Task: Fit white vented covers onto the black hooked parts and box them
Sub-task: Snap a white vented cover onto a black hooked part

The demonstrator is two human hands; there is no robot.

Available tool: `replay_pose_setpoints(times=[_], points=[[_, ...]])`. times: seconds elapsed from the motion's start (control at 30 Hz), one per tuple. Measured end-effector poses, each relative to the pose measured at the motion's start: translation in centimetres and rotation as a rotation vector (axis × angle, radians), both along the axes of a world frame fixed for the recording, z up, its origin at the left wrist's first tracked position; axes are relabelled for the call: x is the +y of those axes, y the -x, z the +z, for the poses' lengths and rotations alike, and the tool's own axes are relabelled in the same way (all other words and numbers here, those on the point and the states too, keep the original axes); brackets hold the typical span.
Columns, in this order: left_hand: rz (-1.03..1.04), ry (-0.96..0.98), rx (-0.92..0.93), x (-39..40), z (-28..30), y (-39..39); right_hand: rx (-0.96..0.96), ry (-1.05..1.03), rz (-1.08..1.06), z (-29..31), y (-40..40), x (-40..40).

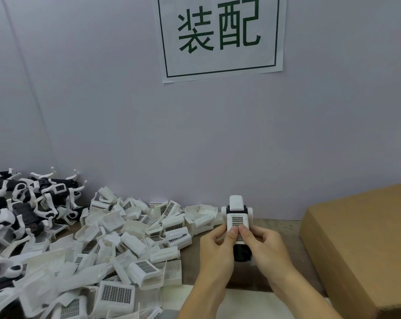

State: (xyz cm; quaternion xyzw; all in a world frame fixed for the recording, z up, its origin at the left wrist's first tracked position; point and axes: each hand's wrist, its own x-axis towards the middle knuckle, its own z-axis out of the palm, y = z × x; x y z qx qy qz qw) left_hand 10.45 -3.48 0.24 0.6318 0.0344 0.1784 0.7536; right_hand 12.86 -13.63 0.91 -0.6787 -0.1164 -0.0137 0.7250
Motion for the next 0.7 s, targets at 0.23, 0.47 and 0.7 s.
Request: replay_pose_setpoints(times=[0.23,0.47,0.7], points=[[-0.098,0.099,-0.013,-0.24,0.34,0.33,0.124,-0.177,-0.011,0.37,0.06,-0.34],[-0.018,0.011,-0.014,-0.07,0.24,0.25,0.050,-0.034,-0.047,0.33,-0.01,0.08],[0.080,0.096,0.025,-0.11,0.65,0.32,0.013,-0.027,-0.107,0.05,-0.11,0.41]])
